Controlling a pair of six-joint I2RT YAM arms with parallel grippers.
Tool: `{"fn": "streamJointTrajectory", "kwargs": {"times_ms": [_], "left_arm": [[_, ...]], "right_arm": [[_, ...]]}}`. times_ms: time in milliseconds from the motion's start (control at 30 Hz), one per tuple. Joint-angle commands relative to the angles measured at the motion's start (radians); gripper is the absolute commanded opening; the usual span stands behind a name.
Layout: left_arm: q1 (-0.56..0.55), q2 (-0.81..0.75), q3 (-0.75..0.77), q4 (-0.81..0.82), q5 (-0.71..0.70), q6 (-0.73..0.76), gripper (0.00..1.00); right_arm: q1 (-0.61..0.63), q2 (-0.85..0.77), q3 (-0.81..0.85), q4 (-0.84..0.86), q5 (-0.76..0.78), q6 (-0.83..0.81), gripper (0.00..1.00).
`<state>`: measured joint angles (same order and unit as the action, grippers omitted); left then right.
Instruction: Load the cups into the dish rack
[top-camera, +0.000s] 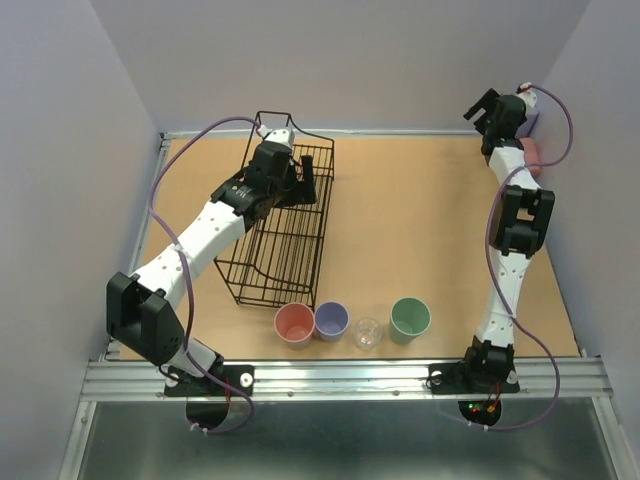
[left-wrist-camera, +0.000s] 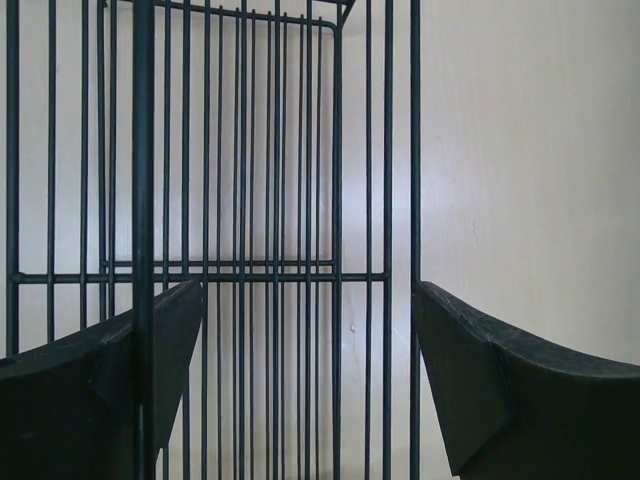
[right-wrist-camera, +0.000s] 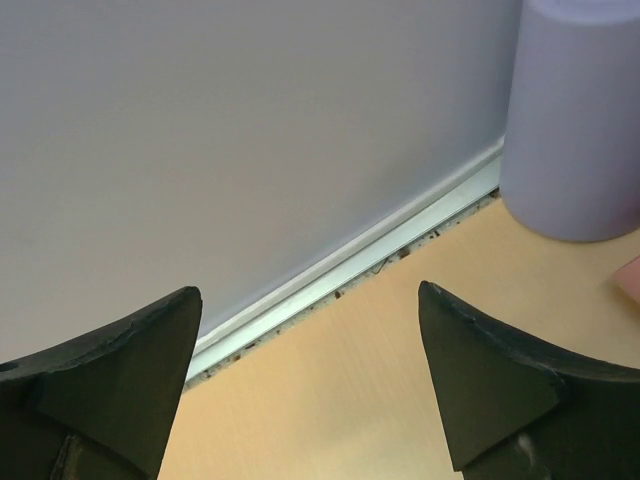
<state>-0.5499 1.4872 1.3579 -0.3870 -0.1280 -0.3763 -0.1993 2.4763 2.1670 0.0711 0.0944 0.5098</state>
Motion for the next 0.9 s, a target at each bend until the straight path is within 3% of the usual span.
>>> {"fn": "streamJointTrajectory", "kwargs": {"times_ms": [0, 467, 867], "left_arm": [[-0.005, -0.054, 0.024, 0.002, 0.016, 0.023, 0.97], [-0.007, 0.011, 0.118, -0.009, 0.090, 0.020, 0.97], [-0.005, 0.068, 0.139, -0.021, 0.087, 0.011, 0.97]], "right_arm": [[0.012, 0.013, 0.108, -0.027, 0.143, -0.171, 0.94], [0.024, 0.171, 0.258, 0.030, 0.498, -0.461, 0.99], [0.001, 0.276, 0.301, 0.300, 0.527, -0.522, 1.00]]}}
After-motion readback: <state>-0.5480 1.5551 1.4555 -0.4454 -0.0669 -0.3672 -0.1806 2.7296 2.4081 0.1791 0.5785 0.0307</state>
